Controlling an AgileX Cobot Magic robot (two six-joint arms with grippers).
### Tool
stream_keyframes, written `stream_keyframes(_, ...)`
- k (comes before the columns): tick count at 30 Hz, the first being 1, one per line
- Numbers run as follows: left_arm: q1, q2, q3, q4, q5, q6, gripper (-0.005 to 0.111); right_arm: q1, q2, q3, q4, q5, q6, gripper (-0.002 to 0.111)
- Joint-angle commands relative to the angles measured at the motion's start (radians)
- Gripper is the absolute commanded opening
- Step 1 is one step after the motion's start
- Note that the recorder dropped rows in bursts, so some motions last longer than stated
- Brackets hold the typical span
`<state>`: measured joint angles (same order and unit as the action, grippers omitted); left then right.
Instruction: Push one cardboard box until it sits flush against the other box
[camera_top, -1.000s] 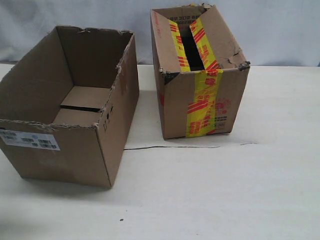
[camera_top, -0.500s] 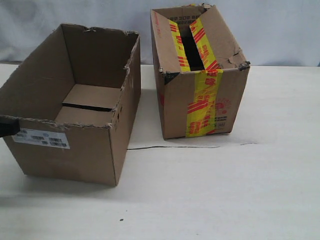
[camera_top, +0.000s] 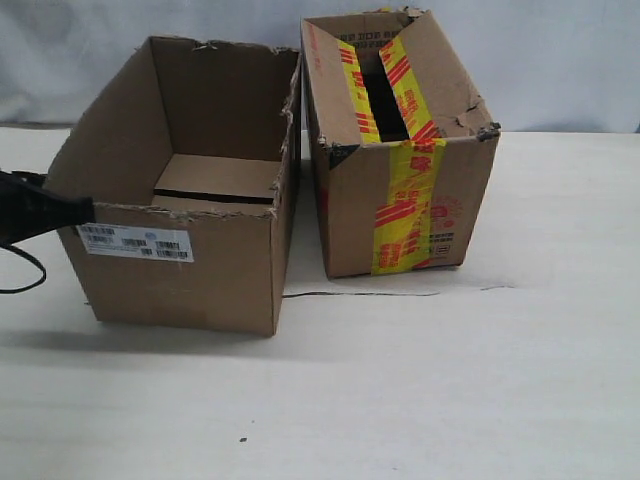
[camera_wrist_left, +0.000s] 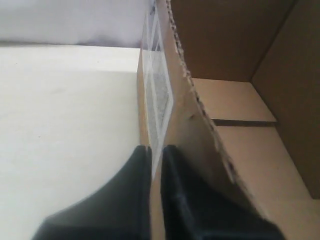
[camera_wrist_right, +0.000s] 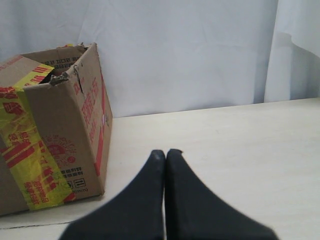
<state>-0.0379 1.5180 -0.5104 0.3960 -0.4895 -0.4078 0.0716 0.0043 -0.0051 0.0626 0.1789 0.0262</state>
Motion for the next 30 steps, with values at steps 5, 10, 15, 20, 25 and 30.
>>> stream_keyframes(5,-0.037,0.134,-0.111,0.015,-0.056,-0.060,0.000,-0.005,-0.004,0.005,0.002,0.003,-0.004,0.000)
stream_keyframes(10,-0.121,0.151,-0.134,-0.045,-0.081,-0.054,0.000,-0.005,-0.004,0.005,0.002,0.003,-0.004,0.000)
stream_keyframes(15,-0.121,0.151,-0.218,-0.041,-0.012,-0.054,0.000,-0.005,-0.004,0.005,0.002,0.003,-0.004,0.000)
stream_keyframes(20,-0.121,0.151,-0.249,-0.040,0.015,-0.054,0.000,-0.005,-0.004,0.005,0.002,0.003,-0.004,0.000)
stream_keyframes(25,-0.121,0.137,-0.249,-0.040,0.025,-0.012,0.000,-0.005,-0.004,0.005,0.002,0.003,-0.004,0.000)
stream_keyframes(30,-0.123,-0.008,-0.227,0.031,0.230,0.009,0.000,-0.005,-0.004,0.005,0.002,0.003,-0.004,0.000)
